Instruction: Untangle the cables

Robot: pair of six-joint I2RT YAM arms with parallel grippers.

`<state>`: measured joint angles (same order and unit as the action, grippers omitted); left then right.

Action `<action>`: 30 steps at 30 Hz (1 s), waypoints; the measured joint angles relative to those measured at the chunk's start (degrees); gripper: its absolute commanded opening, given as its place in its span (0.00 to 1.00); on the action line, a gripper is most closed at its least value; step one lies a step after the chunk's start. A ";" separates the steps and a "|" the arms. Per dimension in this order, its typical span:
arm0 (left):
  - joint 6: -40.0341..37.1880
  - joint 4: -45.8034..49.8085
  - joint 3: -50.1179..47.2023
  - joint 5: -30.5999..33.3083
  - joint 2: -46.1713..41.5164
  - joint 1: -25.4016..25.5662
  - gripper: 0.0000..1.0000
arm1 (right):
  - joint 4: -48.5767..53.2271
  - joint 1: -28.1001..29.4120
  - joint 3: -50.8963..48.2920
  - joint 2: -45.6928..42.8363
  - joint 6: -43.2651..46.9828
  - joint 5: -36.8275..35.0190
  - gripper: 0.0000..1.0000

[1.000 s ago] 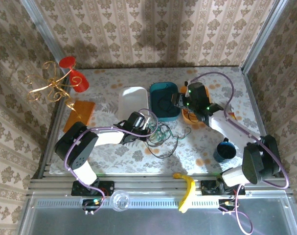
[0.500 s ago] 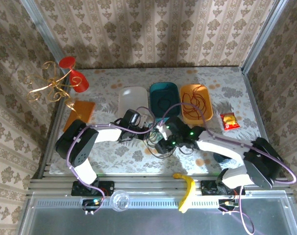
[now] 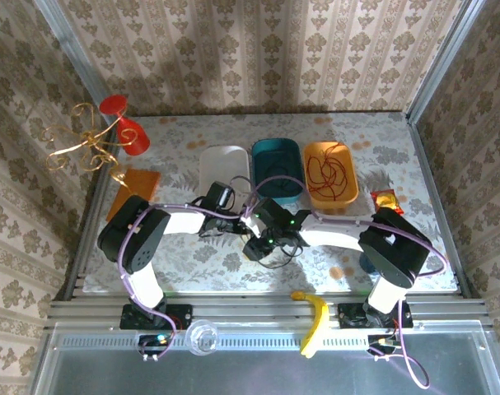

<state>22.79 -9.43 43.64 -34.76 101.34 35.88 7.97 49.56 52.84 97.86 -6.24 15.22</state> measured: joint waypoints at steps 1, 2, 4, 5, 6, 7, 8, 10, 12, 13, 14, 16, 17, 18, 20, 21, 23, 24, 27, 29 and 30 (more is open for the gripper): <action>0.28 0.00 0.09 -0.22 0.13 -0.22 0.00 | -0.39 0.00 0.11 0.31 -0.04 -0.24 0.48; 0.66 0.02 0.15 -0.59 0.24 -0.39 0.00 | -0.72 0.00 0.26 0.57 -0.09 -0.57 0.43; 1.27 0.13 0.33 -0.76 0.33 -0.72 0.00 | -1.18 0.00 0.63 1.11 -0.13 -1.31 0.31; 1.62 0.20 0.35 -0.76 0.35 -0.92 0.00 | -1.40 0.00 0.87 1.44 -0.17 -1.62 0.20; 1.84 0.17 0.35 -0.81 0.35 -1.07 0.00 | -1.53 0.00 1.09 1.68 -0.15 -1.90 0.12; 2.01 0.20 0.35 -0.79 0.35 -1.16 0.00 | -1.55 0.00 1.22 1.81 -0.20 -2.16 0.05; 2.19 0.20 0.35 -0.74 0.35 -1.18 0.00 | -1.66 0.00 1.25 1.86 -0.24 -2.49 0.00; 2.25 0.20 0.35 -0.63 0.35 -1.18 0.00 | -1.77 0.00 1.22 1.73 -0.42 -3.10 0.00; 1.75 0.09 0.35 -0.37 0.33 -1.03 0.00 | -2.60 -0.13 0.37 1.05 -0.94 -3.37 0.00; 1.42 -0.07 0.35 -0.20 0.33 -0.70 0.00 | -3.17 -0.31 -0.24 0.55 -1.38 -3.63 0.00; 1.14 -0.24 0.33 0.00 0.33 -0.24 0.00 | -3.52 -0.76 -1.29 -0.48 -1.68 -4.09 0.00; 0.70 -0.48 0.26 0.24 0.33 0.48 0.00 | -3.41 -2.01 -3.54 -3.69 -2.60 -5.44 0.00; 0.50 -0.57 0.22 0.31 0.31 0.66 0.00 | -3.15 -2.71 -4.72 -5.84 -3.04 -6.32 0.00; 0.28 -0.83 0.07 0.46 0.28 0.79 0.00 | -2.84 -3.41 -5.92 -8.57 -3.48 -7.26 0.00; 0.00 -1.49 -0.28 0.46 0.28 0.83 0.00 | -2.21 -4.81 -7.69 -13.81 -4.57 -8.96 0.00; -0.09 -1.77 -0.44 0.50 0.26 0.83 0.00 | -1.95 -5.66 -8.55 -16.81 -5.09 -9.77 0.00; -0.09 -2.25 -0.76 0.68 0.15 0.85 0.00 | -1.55 -7.61 -10.05 -21.99 -6.34 -10.88 0.00; -0.11 -2.60 -0.92 0.72 0.13 0.85 0.00 | -1.36 -8.98 -10.69 -24.13 -6.97 -11.43 0.00; -0.11 -3.17 -1.38 1.07 -0.15 0.87 0.00 | -1.09 -14.10 -12.46 -28.35 -8.63 -12.63 0.00; -0.11 -3.63 -1.66 1.27 -0.26 0.92 0.00 | -0.66 -17.18 -13.25 -29.18 -9.38 -13.20 0.00; -0.11 -3.69 -1.68 1.36 -0.26 0.92 0.00 | -0.17 -18.43 -13.40 -29.14 -9.70 -13.38 0.00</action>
<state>22.68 -13.13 41.95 -33.41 101.08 36.80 7.79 31.14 39.44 68.73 -15.94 1.85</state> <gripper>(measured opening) 0.056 0.063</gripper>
